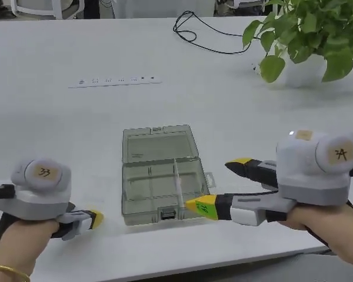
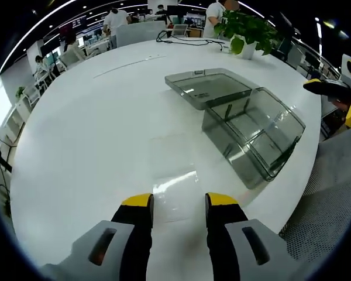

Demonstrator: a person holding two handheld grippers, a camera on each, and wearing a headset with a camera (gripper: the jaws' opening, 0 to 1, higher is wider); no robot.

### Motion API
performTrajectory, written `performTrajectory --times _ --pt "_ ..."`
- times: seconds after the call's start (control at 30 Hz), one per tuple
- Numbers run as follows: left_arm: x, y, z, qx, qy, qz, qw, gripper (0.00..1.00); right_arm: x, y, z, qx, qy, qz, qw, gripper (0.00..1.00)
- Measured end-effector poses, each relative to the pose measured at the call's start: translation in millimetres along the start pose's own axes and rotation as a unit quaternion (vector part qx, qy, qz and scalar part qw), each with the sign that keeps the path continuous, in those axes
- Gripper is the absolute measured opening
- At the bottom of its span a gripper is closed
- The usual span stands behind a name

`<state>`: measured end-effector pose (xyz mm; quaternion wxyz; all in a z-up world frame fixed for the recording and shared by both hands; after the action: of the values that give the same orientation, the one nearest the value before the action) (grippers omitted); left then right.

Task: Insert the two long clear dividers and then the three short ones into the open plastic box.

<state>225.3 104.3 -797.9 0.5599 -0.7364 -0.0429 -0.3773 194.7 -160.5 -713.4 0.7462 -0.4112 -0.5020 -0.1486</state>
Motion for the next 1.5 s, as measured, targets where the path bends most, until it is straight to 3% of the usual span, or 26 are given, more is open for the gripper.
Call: performTrajectory --times 0.47,0.57,0.87,1.23,1.5 --pt "2.8 0.7 1.9 0.013 -0.018 0.015 0.9997 0.32 -3.7 5.3 0.7 -0.002 0.008 0.011 0.9999 0.73" --pt "3.9 0.3 3.9 0.01 -0.04 0.018 0.999 0.31 -4.4 5.7 -0.8 -0.005 0.01 0.015 0.9998 0.72" --pt "2.6 -0.4 3.9 0.01 -0.039 0.014 0.9991 0.31 -3.8 6.0 -2.9 -0.01 0.021 0.016 0.9996 0.71" --pt "8.1 -11.1 2.8 0.01 -0.04 -0.028 0.9987 0.3 0.8 14.3 6.6 -0.011 0.046 0.012 0.9988 0.65" --pt "20.4 -29.3 -6.5 0.004 -0.043 -0.078 0.996 0.3 13.8 28.5 22.5 0.005 0.098 -0.011 0.9951 0.58"
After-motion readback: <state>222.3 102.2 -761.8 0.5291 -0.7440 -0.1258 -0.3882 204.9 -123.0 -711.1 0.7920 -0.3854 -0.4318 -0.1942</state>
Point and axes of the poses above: the centre of the closed fingertips' face, and the gripper's own axes: y roughly forward along the fingers, z roughly to its left, x roughly out of its top, the point moved 6 cm from there along -y, roughly backward along the fingers, and after that the axes turned 5 degrees about -x, right-handed, at the moved point
